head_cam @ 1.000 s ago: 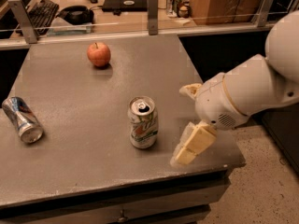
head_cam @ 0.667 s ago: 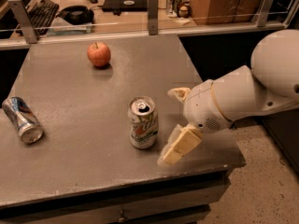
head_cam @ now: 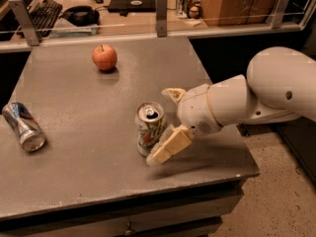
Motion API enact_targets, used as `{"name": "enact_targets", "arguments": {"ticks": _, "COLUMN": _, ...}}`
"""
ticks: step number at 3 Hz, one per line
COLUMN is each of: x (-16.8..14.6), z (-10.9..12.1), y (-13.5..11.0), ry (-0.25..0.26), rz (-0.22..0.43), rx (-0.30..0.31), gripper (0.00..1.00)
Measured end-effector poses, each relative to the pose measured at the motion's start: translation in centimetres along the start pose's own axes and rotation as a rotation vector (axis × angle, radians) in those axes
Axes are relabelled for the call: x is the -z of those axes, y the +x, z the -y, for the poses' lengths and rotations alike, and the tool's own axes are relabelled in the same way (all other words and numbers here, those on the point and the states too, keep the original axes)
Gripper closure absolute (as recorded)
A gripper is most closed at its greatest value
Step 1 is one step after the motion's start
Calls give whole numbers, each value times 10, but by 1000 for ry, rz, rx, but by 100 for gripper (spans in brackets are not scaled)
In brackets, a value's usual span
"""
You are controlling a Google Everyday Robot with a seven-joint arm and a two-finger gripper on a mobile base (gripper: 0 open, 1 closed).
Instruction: Knock 7up can over
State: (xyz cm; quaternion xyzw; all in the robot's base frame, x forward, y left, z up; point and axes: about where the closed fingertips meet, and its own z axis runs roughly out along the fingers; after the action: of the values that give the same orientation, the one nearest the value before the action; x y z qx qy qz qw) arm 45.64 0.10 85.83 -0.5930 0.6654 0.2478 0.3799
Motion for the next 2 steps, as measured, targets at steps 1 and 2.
{"name": "enact_targets", "arguments": {"ticks": 1, "x": -7, "z": 21, "y": -21, "ry": 28, "rz": 56, "rx": 23, "gripper": 0}}
{"name": "enact_targets", "arguments": {"ticks": 2, "x": -14, "z": 46, "y": -57, "ry": 54, "rz": 124, "rx": 46, "gripper": 0}}
